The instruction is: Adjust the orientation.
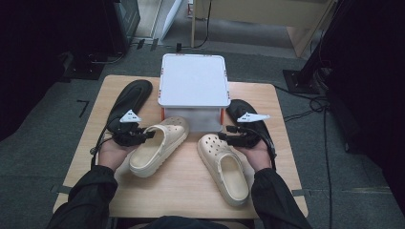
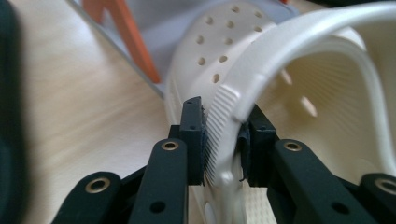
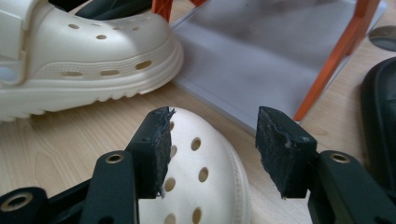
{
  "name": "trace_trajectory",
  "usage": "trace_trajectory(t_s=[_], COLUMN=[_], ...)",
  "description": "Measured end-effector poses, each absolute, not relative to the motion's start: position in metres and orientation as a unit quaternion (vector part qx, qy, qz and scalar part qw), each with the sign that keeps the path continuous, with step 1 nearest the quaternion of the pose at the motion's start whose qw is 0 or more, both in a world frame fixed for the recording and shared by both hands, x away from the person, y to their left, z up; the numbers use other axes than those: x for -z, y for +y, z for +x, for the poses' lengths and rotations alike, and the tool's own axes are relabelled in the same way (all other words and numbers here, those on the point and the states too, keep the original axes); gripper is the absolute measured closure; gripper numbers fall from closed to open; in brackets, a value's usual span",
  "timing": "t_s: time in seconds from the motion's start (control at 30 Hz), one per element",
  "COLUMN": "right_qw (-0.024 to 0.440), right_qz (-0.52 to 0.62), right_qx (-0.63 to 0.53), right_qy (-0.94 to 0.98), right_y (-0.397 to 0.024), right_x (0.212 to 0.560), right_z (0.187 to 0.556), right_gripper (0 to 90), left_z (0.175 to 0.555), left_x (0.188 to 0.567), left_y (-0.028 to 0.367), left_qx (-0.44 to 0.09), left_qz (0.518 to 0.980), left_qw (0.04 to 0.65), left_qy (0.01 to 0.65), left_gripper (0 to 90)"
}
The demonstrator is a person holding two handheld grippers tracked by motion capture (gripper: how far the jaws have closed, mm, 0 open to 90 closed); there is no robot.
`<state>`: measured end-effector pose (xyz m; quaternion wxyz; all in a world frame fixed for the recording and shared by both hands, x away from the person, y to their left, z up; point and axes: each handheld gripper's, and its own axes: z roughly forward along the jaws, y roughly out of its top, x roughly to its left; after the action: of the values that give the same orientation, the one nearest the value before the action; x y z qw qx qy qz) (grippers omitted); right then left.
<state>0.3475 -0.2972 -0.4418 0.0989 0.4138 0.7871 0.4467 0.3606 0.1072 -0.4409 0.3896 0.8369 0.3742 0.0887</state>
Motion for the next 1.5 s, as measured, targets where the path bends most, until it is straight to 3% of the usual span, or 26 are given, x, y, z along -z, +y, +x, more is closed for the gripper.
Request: trace_trajectory(t_s=[0.3, 0.47, 0.57, 0.9, 1.23, 1.5], right_qw=[0.09, 0.085, 0.087, 0.086, 0.058, 0.033], right_qz=[0.405, 0.398, 0.391, 0.355, 0.32, 0.288], right_qx=[-0.445, -0.45, -0.455, -0.459, -0.47, -0.478], right_qy=[0.794, 0.795, 0.795, 0.81, 0.82, 0.829], right_y=[-0.292, -0.287, -0.283, -0.261, -0.233, -0.2], right_x=[0.436, 0.428, 0.422, 0.411, 0.406, 0.412], right_z=[0.347, 0.341, 0.335, 0.312, 0.288, 0.27], right_gripper=[46.4, 46.5, 46.7, 48.8, 56.7, 57.8], left_z=[0.359, 0.356, 0.353, 0.35, 0.36, 0.359], left_x=[0.447, 0.446, 0.441, 0.448, 0.472, 0.472], left_y=[0.102, 0.107, 0.119, 0.159, 0.148, 0.146], left_qx=[-0.044, -0.017, -0.01, -0.003, 0.03, 0.039], left_qz=[0.852, 0.854, 0.849, 0.839, 0.861, 0.851], left_qw=[0.379, 0.382, 0.397, 0.408, 0.361, 0.379], left_qy=[0.359, 0.354, 0.348, 0.361, 0.357, 0.362], left_gripper=[65.1, 47.6, 42.7, 50.4, 60.5, 59.8])
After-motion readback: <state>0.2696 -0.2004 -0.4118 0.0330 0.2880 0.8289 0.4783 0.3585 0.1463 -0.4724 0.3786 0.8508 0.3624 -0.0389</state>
